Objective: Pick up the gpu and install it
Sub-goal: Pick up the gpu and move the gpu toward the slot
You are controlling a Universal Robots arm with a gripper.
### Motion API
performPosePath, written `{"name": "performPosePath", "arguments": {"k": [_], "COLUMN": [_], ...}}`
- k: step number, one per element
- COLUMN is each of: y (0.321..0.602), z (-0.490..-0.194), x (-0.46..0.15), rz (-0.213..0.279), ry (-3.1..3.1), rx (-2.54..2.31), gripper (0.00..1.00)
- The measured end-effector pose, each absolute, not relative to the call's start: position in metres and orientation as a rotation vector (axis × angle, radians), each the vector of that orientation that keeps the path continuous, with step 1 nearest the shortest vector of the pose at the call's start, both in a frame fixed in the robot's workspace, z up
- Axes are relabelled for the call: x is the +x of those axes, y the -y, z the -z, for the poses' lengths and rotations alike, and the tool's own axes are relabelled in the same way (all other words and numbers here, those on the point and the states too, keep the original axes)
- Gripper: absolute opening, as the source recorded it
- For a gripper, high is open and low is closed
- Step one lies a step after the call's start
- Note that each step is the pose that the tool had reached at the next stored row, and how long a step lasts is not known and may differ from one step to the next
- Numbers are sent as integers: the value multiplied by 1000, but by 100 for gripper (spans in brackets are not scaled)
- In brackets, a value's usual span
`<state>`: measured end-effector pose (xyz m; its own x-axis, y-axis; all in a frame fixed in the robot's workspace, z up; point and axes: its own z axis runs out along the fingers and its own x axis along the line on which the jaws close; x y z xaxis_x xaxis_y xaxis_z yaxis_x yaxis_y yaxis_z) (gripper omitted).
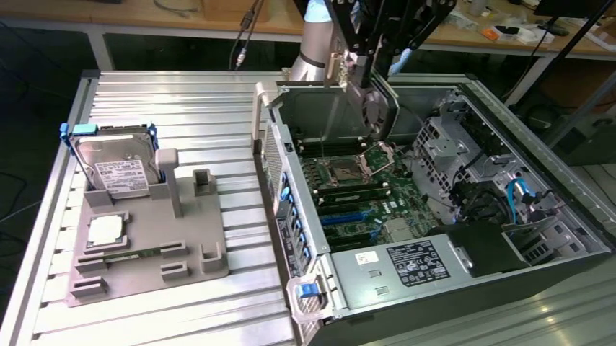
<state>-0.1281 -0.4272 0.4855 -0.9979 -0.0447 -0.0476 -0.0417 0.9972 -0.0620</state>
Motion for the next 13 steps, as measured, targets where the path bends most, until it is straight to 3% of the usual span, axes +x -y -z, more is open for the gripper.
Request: {"name": "performPosePath", "arguments": {"k": [13], "y": [427], "z": [-485], "x": [-91], "rz": [94], "ry": [-3111], "rx": [-68], "gripper": [27]}}
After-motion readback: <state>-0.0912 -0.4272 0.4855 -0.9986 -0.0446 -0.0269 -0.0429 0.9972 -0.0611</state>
